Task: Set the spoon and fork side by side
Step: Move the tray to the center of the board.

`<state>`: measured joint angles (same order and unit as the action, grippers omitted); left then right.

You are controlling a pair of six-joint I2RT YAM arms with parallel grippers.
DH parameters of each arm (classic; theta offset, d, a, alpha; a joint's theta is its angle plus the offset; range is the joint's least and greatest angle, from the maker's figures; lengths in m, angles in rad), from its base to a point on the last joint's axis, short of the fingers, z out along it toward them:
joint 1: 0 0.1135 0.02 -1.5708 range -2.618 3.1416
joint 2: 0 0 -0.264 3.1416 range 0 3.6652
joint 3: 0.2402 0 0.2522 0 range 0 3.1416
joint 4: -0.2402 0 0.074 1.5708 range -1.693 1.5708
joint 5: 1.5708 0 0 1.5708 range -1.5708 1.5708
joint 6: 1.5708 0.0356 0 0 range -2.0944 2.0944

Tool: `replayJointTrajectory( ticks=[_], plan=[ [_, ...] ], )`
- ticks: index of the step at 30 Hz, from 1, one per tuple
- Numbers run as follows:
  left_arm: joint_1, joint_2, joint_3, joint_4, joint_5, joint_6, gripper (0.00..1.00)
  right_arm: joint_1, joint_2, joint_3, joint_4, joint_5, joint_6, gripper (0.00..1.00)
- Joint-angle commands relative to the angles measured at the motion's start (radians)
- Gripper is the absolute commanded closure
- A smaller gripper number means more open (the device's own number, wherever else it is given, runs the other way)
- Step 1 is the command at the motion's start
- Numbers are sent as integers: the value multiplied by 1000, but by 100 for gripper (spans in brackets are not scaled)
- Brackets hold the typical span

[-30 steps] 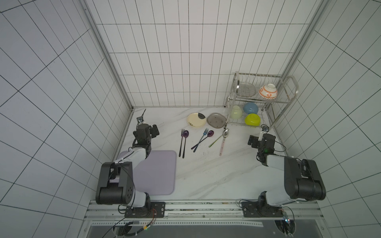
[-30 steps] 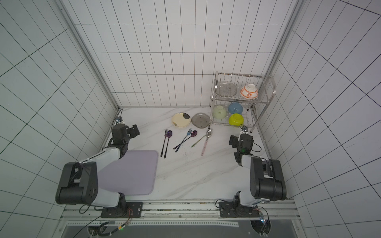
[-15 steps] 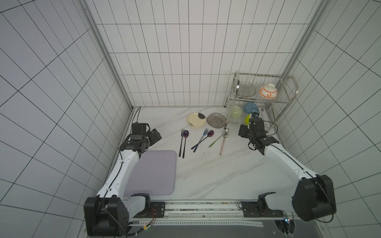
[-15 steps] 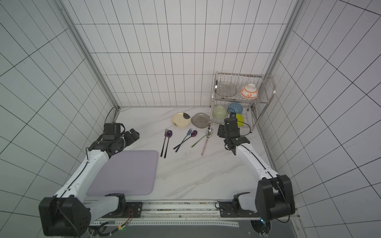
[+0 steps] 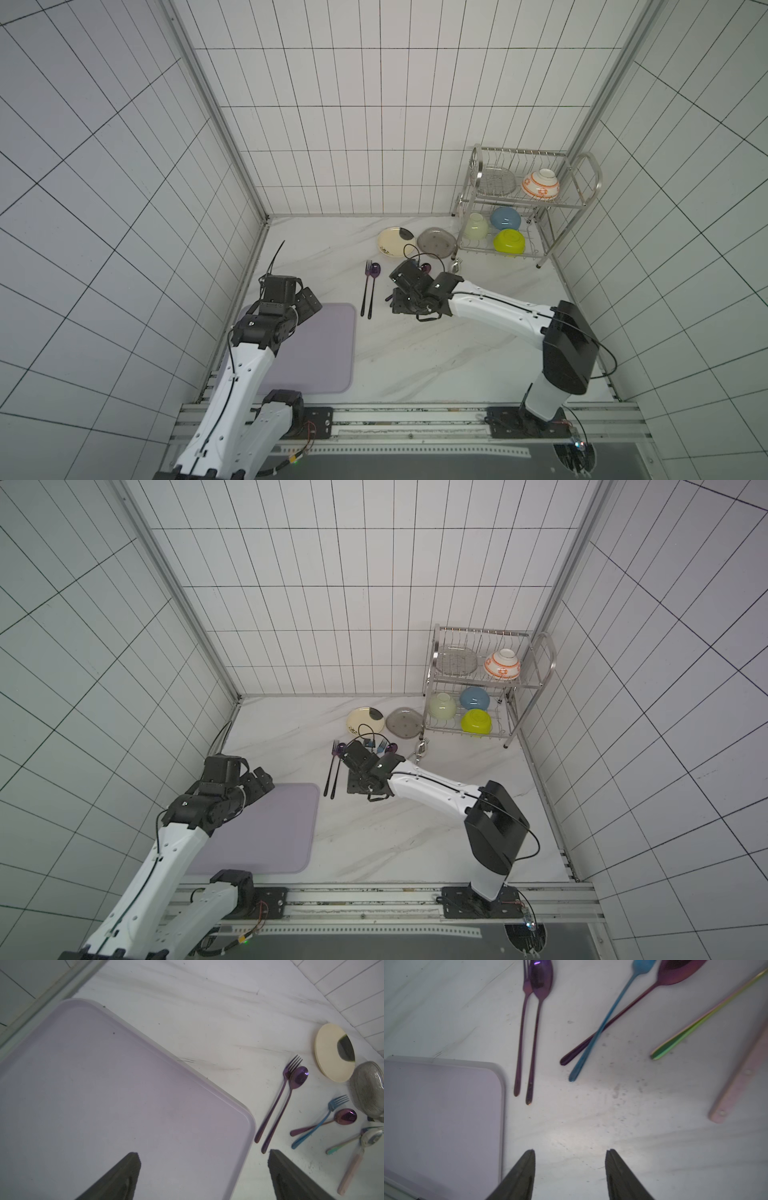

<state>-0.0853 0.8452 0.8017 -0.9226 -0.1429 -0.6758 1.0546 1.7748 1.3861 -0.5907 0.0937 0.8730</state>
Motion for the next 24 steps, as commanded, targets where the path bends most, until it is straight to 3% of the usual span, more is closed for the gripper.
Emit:
replayJointTrajectory(
  ticks=[1,10,24],
  plan=[
    [-1,-15,4,-39,-165,-52,3,51,98,82,-20,-62,97,45],
    [-3,-9,12,-53,-196,-68,3,128,394,379,-37,-207,113,55],
    [-8,-55,5,-39,-186,-62,3,130,497,407,-52,-225,222,67]
  ],
)
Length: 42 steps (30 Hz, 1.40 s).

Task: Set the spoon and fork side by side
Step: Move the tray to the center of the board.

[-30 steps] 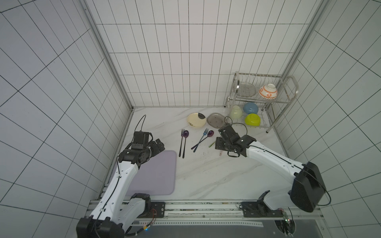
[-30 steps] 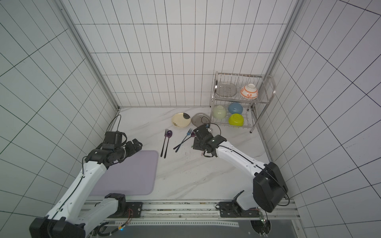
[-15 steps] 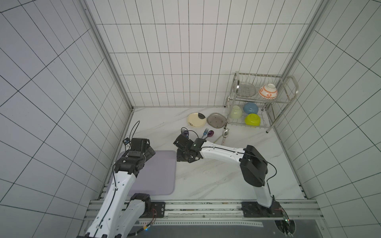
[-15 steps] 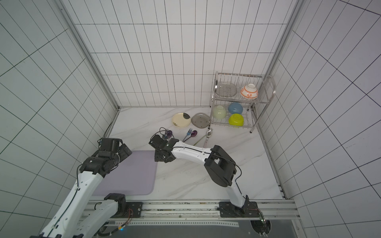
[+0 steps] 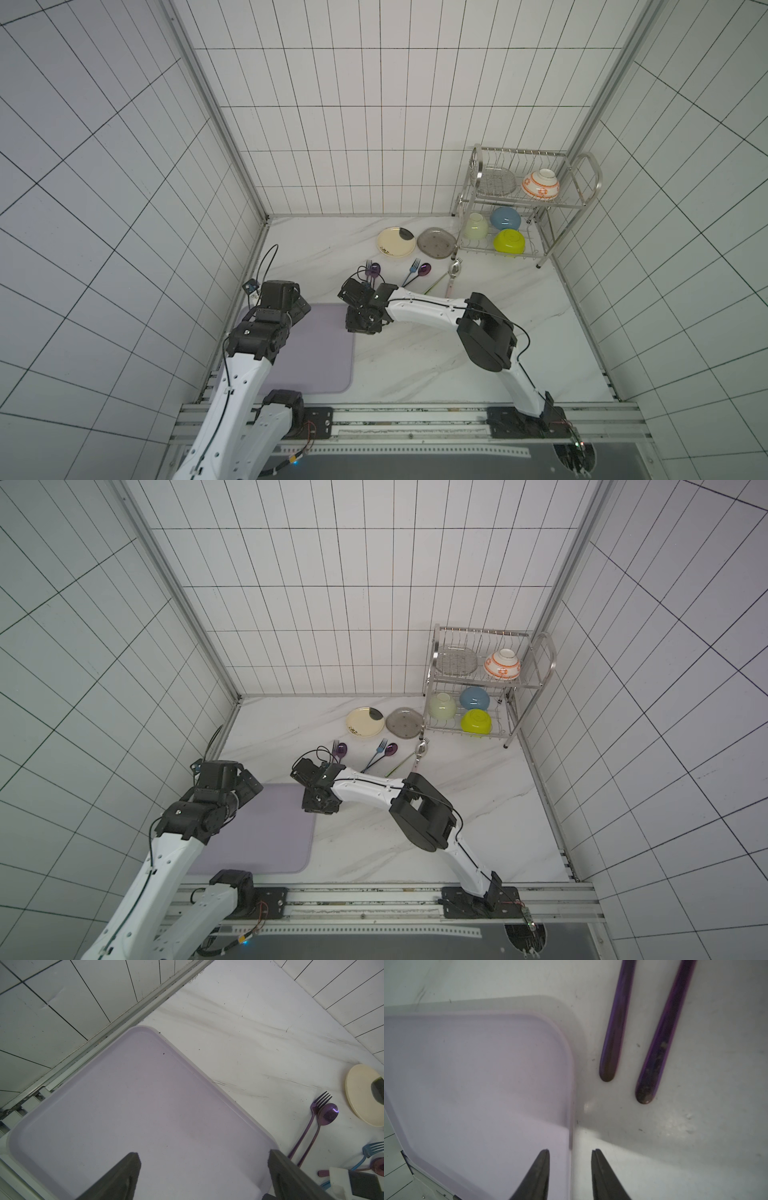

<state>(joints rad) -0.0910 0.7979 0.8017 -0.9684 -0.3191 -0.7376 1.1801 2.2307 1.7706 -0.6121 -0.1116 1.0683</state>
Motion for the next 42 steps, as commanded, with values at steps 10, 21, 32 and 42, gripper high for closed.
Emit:
replayJointTrajectory(
  ticks=[10,21,32,42],
  plan=[
    [-3,-6,6,14,-2,7,3,-1,48,34,-41,25,66,93],
    [-4,-15,13,41,100,72,2,-95,-184,-110,-28,22,-102,100],
    [-6,35,40,83,205,143,2,-315,-630,-580,-96,-147,-417,100],
    [-24,94,12,114,283,147,2,-595,-922,-956,-61,-253,-556,100]
  ],
)
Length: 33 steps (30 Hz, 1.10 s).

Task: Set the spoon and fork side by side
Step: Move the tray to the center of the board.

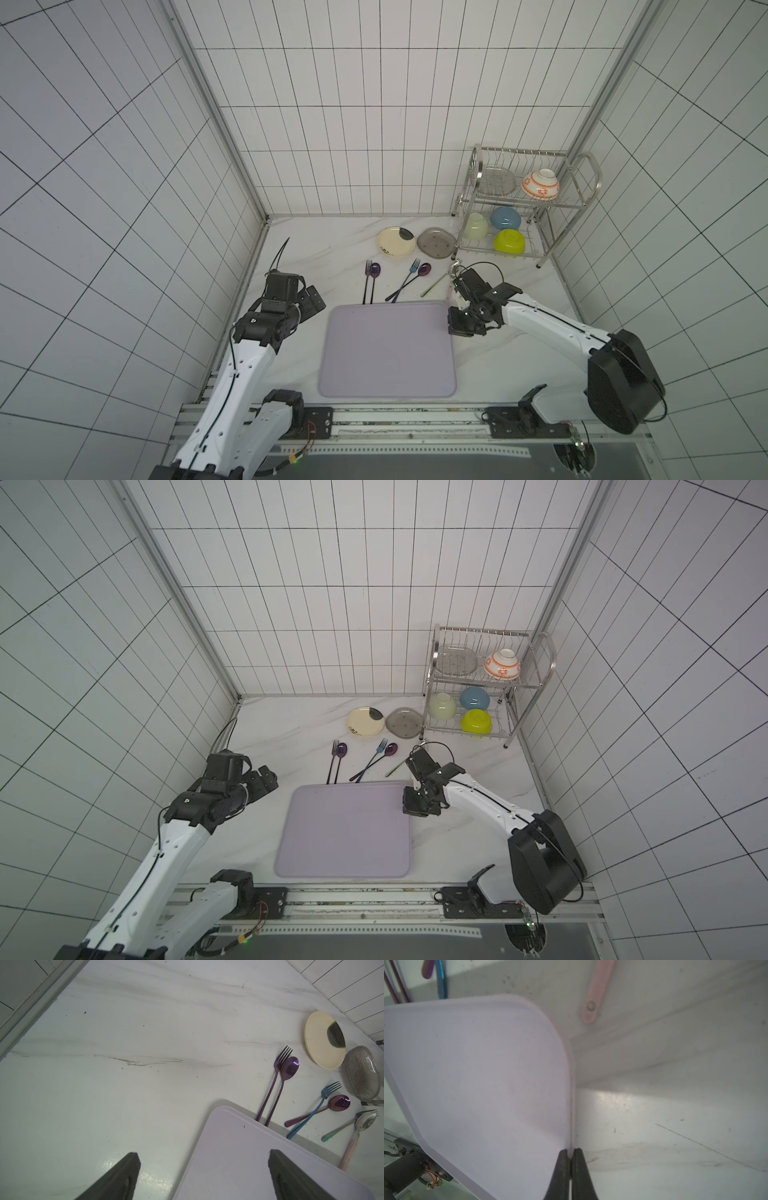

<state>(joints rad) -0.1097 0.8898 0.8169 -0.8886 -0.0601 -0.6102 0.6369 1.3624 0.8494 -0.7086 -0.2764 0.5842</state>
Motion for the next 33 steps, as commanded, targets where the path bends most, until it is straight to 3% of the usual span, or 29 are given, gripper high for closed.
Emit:
replayJointTrajectory(
  ticks=[1,10,22,33],
  plan=[
    [-6,2,-6,41,28,24,2,-78,-61,-53,39,-105,-94,100],
    [-9,3,-25,66,43,33,2,-234,-12,-75,28,-135,-280,100],
    [-12,28,-33,78,29,26,2,-267,109,-51,41,-103,-351,100],
    [-24,61,-39,105,49,18,2,-266,138,-22,16,-42,-329,75]
  ],
)
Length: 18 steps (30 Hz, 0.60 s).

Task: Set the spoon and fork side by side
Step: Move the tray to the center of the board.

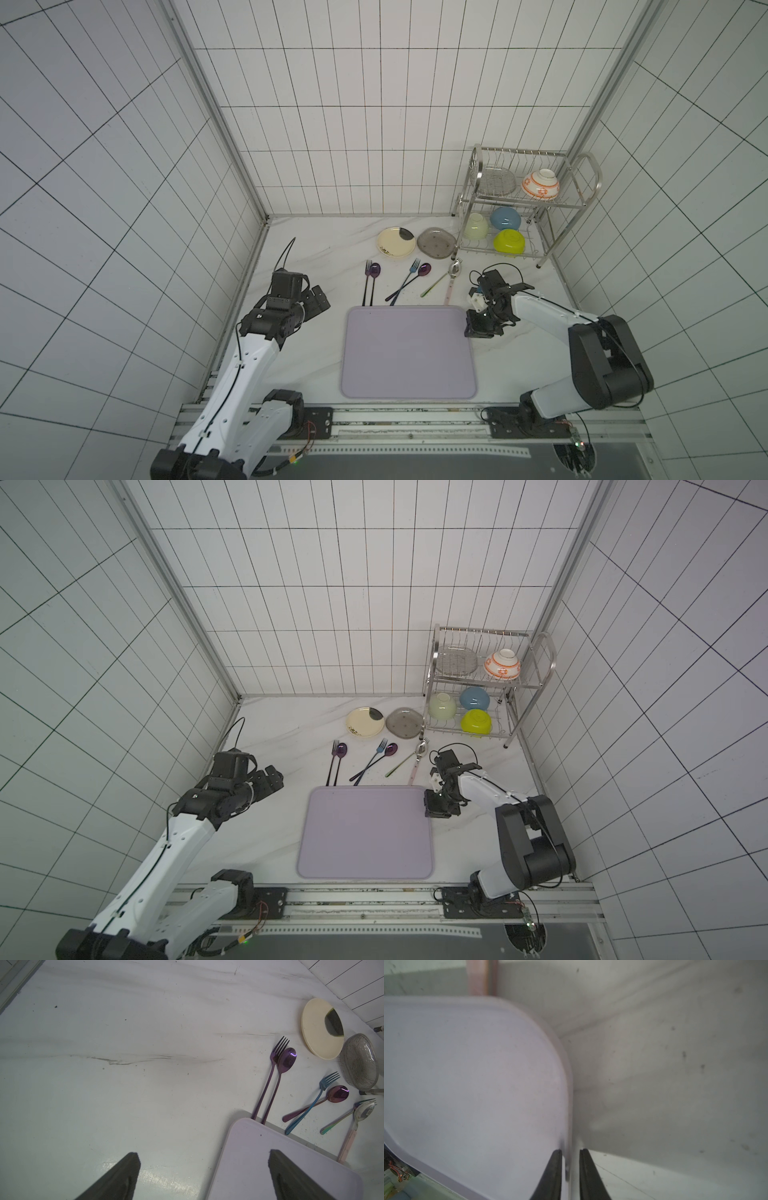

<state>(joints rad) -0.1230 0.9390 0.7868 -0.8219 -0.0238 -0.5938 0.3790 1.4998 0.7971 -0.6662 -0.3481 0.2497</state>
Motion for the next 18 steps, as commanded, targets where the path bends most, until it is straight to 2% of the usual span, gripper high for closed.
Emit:
replayJointTrajectory(
  ticks=[1,4,6,8,13,18],
  plan=[
    [-18,17,-9,41,14,-4,2,-8,-4,36,-36,42,15,70],
    [-65,53,-5,55,13,-28,4,-10,-50,61,-60,82,56,53],
    [-132,93,10,65,-6,-51,4,-12,-107,81,-102,121,91,41],
    [-209,153,37,83,-31,-73,5,-16,-168,106,-128,161,127,35],
    [-353,391,171,88,-74,-58,15,-20,-273,174,-203,239,156,34],
    [-369,682,380,48,-155,50,23,-19,-327,175,-251,273,139,43]
  ],
)
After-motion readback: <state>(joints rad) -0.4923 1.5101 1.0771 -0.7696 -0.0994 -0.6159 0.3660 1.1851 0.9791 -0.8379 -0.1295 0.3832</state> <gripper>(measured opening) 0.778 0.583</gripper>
